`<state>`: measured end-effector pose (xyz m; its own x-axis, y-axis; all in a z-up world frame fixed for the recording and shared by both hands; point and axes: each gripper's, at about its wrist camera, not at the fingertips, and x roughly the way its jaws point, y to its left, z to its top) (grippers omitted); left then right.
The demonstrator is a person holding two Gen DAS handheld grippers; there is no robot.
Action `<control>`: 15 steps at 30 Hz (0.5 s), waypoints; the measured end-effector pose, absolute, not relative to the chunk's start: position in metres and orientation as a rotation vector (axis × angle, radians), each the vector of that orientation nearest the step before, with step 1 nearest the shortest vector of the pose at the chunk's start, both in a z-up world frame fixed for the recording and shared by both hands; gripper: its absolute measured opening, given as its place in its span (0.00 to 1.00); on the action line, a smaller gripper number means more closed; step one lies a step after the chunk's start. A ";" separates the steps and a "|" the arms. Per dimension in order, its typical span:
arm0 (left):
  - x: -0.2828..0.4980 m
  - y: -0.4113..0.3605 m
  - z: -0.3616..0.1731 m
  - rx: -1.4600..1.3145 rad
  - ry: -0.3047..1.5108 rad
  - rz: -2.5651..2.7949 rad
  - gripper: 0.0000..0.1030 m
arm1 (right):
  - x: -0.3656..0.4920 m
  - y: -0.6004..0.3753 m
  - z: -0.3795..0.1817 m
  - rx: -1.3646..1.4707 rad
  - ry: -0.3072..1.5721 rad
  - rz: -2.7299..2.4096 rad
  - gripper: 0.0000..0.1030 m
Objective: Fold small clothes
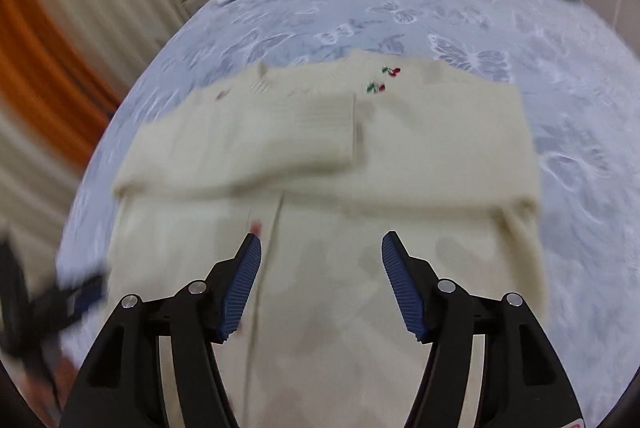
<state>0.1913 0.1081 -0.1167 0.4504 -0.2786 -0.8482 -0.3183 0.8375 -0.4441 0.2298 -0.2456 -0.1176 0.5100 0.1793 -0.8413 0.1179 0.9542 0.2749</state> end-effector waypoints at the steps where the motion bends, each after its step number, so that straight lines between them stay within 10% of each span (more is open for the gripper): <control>1: 0.191 0.117 -0.117 -0.616 1.117 0.033 0.59 | 0.242 -0.248 -0.123 0.352 1.048 0.012 0.60; 6: 0.180 0.136 -0.118 -0.619 1.087 0.044 0.63 | 0.296 -0.252 -0.161 0.508 1.121 -0.034 0.59; 10: 0.182 0.134 -0.120 -0.626 1.066 0.033 0.62 | 0.310 -0.234 -0.171 0.569 1.121 -0.024 0.10; 15: 0.209 0.114 -0.098 -0.669 0.992 -0.057 0.62 | 0.305 -0.229 -0.080 0.619 0.869 0.097 0.09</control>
